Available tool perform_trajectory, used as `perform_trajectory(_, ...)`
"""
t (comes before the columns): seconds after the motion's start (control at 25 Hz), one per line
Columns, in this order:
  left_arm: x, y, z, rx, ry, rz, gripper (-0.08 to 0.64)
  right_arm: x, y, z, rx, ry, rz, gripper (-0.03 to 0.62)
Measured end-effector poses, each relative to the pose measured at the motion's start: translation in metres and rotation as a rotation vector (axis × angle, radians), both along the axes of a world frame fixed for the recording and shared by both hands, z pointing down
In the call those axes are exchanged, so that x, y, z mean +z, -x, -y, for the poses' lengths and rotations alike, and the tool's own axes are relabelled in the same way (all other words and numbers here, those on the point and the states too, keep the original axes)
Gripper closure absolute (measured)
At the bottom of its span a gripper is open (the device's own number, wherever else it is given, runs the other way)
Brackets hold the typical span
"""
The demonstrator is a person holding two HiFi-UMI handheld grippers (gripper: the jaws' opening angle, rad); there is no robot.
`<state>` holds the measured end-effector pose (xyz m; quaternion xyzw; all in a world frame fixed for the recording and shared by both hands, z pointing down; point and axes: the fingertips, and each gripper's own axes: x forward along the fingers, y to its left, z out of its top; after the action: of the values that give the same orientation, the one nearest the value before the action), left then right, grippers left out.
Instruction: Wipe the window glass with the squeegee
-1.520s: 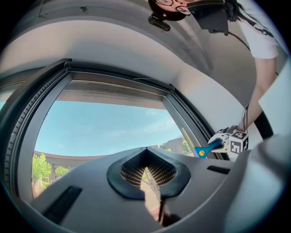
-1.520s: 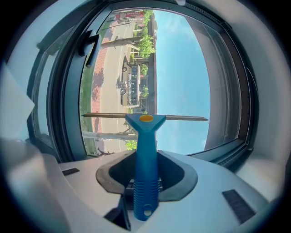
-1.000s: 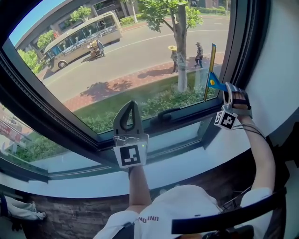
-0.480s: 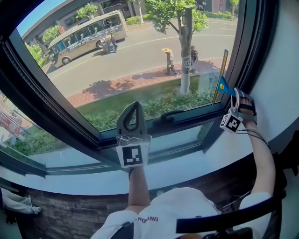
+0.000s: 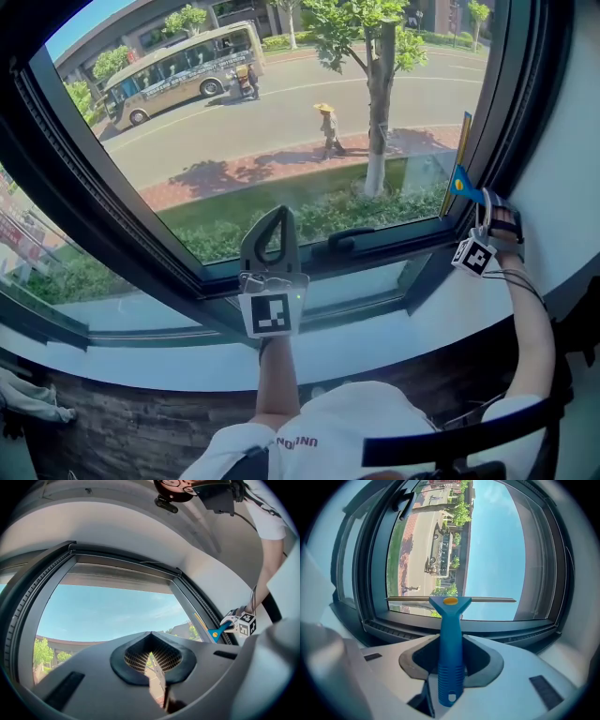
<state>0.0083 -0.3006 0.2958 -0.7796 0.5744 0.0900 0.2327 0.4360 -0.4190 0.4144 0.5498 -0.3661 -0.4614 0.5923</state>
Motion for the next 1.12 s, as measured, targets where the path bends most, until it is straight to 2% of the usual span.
perform_trajectory(0.08, -0.001, 0.000, 0.001, 0.000, 0.001, -0.006, 0.561, 0.000, -0.006, 0.000, 0.014, 0.001, -0.004, 0.443)
perform_trajectory(0.2, -0.001, 0.000, 0.001, 0.002, -0.003, -0.007, 0.561, 0.003, -0.005, -0.002, 0.010, 0.022, 0.069, 0.443)
perform_trajectory(0.36, -0.002, -0.004, 0.001, 0.010, -0.011, 0.003, 0.561, 0.003, -0.008, -0.004, 0.031, 0.022, 0.095, 0.443)
perform_trajectory(0.64, -0.001, -0.005, -0.003, 0.013, -0.003, 0.000, 0.561, 0.003, -0.014, -0.004, 0.071, 0.029, 0.102, 0.443)
perform_trajectory(1.12, -0.007, 0.002, -0.007, 0.006, -0.014, -0.007, 0.561, 0.004, -0.039, -0.006, 0.183, 0.053, 0.054, 0.443)
